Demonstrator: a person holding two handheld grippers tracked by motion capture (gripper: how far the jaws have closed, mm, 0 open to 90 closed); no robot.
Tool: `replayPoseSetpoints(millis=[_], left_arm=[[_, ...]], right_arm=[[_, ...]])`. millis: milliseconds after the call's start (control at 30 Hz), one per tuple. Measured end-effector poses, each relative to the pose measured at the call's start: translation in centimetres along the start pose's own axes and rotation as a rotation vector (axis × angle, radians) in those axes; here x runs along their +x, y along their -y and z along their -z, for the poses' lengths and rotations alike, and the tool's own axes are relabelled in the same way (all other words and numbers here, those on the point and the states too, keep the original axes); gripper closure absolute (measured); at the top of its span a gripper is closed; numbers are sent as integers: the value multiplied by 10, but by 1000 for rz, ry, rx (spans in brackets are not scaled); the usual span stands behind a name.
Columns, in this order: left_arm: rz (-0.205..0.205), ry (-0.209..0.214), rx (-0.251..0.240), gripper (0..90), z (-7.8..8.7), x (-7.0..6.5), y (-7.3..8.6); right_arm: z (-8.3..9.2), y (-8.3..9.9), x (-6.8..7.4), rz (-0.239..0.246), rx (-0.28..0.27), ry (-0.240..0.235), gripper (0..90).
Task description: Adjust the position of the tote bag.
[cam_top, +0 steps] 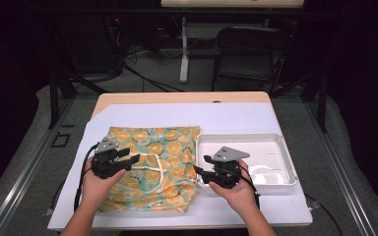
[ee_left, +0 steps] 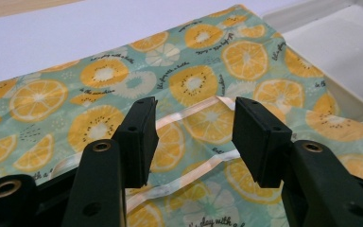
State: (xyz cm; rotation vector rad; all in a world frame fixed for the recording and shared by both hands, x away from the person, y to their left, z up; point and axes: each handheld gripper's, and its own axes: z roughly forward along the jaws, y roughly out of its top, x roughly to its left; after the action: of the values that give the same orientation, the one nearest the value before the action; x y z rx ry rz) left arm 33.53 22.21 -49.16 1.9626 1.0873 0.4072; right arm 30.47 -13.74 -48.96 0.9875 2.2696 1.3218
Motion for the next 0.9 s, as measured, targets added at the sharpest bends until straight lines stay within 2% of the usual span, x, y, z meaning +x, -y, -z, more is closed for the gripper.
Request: replayPoseSetpoints(millis=[133,233,367,567,733,767,900], left_arm=[[14,6,-11,508,1,-1,0],[0,20,-19,508,6,-4,4],[-11,7,-13,508,14,-6,11],[43,-16,-24,511,27,0,21],[61,-34,-32,522,36,2,27],[68,-34,-34,522,40,4,29],[70,-37,-36,508,43,6,32]], right_arm=[[-4,0,1,9,29,-5,478],[-8,-4,5,37,49,-9,510],[-15,-15,15,54,58,-67,552],[-31,-22,35,141,85,-132,559],[-43,-24,44,157,90,-179,594],[-49,-24,47,164,102,-203,611],[-62,-20,54,206,147,-211,626]])
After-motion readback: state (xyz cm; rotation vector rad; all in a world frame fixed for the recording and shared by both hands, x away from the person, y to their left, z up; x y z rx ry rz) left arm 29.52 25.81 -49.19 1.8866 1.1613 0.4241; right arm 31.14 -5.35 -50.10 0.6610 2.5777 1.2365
